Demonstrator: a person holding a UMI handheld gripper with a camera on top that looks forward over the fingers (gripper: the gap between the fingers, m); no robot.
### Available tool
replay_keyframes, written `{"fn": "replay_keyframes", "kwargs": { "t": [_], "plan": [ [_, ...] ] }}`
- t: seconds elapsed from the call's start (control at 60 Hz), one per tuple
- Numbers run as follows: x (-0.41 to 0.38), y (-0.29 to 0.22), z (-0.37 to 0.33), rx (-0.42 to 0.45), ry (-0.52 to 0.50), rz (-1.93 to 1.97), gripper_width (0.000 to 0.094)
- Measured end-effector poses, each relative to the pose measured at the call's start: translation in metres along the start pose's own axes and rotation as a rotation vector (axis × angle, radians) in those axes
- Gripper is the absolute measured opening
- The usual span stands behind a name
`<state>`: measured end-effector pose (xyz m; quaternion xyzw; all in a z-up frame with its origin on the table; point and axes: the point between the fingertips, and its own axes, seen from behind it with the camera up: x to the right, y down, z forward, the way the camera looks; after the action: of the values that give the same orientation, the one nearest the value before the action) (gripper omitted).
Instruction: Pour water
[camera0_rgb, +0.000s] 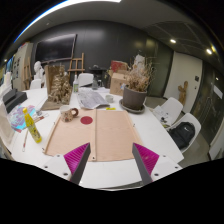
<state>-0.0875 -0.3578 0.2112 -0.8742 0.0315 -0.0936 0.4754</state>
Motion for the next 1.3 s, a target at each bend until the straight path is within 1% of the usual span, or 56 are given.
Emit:
{"fn": "replay_keyframes", "kwargs": {
  "t": [0.083,0.2,0.4,0.533,0.683,0.883,0.933,0.983,1.033,1.083,1.117,1.167,1.3],
  "plan": [
    [-0.022,0.0,0.001,0.0,-0.037,-0.007,0.0864],
    [-0.081,0.006,-0.001,-0.005,-0.098,-0.027,0.0871],
    [-0.22,0.017,0.002,0.005,-0.247,-0.051,0.0865],
    [-0.315,0.022,0.013,0.024,-0.324,-0.06,0.0861],
    [-0.4,0.022,0.049,0.054,-0.36,-0.05,0.0862],
    [-0.455,0.012,0.125,0.113,-0.304,-0.001,0.0846],
    [-0.462,0.01,0.142,0.121,-0.299,0.024,0.0815],
    [-0.469,0.009,0.151,0.128,-0.3,0.039,0.0748],
    [-0.471,0.006,0.159,0.142,-0.293,0.039,0.0642],
    [-0.469,0.004,0.168,0.153,-0.271,0.028,0.049],
    [-0.467,0.002,0.17,0.162,-0.256,0.025,0.0489],
    [-0.469,0.001,0.17,0.166,-0.262,0.023,0.046],
    [-0.469,0.0,0.175,0.169,-0.257,0.022,0.033]
  ]
}}
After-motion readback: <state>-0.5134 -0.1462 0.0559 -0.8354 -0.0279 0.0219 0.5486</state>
